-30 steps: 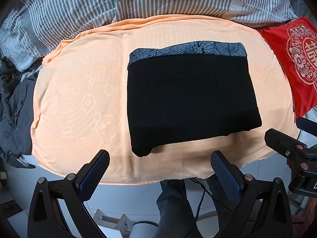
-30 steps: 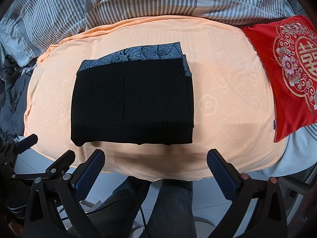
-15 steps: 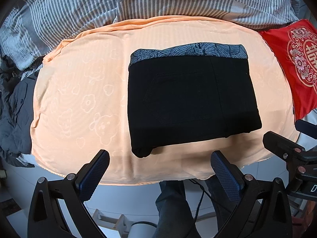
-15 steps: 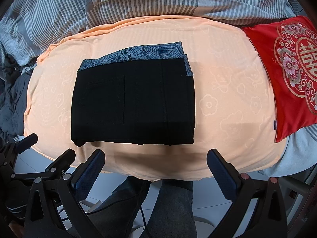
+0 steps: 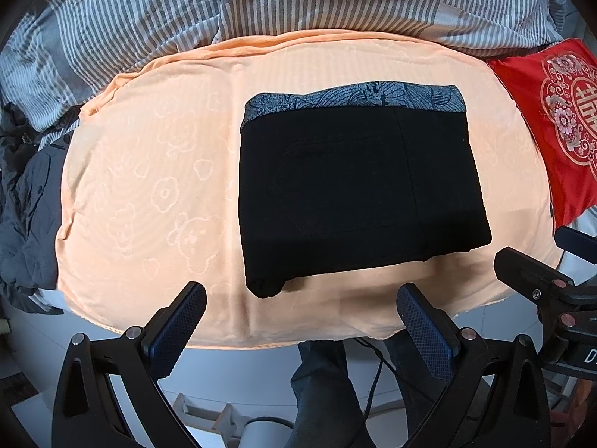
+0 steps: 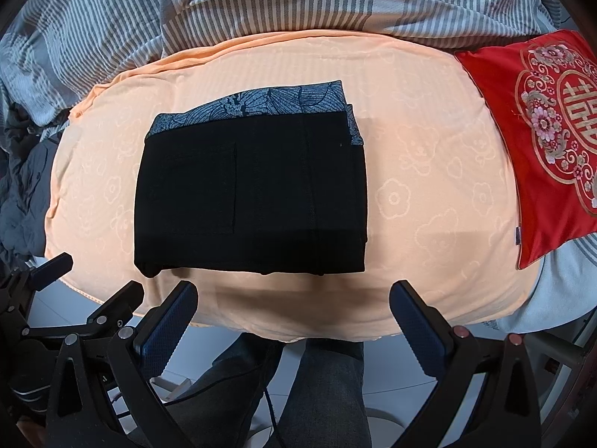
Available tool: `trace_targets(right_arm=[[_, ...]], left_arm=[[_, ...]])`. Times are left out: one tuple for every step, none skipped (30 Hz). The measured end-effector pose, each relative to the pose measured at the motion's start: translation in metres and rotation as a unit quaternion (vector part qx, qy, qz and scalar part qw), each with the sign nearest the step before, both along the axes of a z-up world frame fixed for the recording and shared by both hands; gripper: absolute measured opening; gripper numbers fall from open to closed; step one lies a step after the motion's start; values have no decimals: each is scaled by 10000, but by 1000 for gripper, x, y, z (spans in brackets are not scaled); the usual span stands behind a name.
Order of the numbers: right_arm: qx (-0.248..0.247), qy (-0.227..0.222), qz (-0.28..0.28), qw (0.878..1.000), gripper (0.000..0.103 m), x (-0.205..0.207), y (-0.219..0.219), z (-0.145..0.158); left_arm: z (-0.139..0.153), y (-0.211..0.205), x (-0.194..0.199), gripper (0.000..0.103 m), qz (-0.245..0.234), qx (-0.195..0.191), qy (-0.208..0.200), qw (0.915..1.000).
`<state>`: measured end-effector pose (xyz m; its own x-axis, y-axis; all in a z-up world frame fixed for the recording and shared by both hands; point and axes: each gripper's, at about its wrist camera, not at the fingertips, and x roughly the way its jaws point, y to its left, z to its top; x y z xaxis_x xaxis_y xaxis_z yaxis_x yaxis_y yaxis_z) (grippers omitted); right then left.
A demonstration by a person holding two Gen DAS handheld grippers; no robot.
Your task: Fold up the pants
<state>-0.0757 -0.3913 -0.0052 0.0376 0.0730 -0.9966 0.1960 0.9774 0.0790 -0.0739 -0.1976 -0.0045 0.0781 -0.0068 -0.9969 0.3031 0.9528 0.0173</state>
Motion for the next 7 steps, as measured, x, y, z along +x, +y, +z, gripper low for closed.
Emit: trace_targets(right_arm=[[-2, 1, 1, 10000, 103, 0, 0, 0], [-5, 0, 2, 10000, 103, 1, 0, 0], [-2, 0, 8, 10000, 103, 2, -1, 0], [-4, -1, 10, 10000, 103, 2, -1, 0], [-2, -2, 10, 10000, 103, 2, -2, 0], [-5, 0, 13, 10000, 103, 2, -2, 0], [-6, -1, 18, 10000, 103, 2, -2, 0]], left_arm=[[1, 0, 0, 103, -13, 3, -48, 10000], [2, -1, -1, 103, -31, -8, -82, 10000], [3, -1, -1, 102, -44, -28, -97, 9999], [3, -1, 0, 102, -49, -36, -96, 9999], [3, -1, 0, 102, -49, -48, -88, 9999], [3, -1, 0, 102, -45, -55, -74, 9999], [2, -1, 0, 103, -37, -61, -48, 10000]])
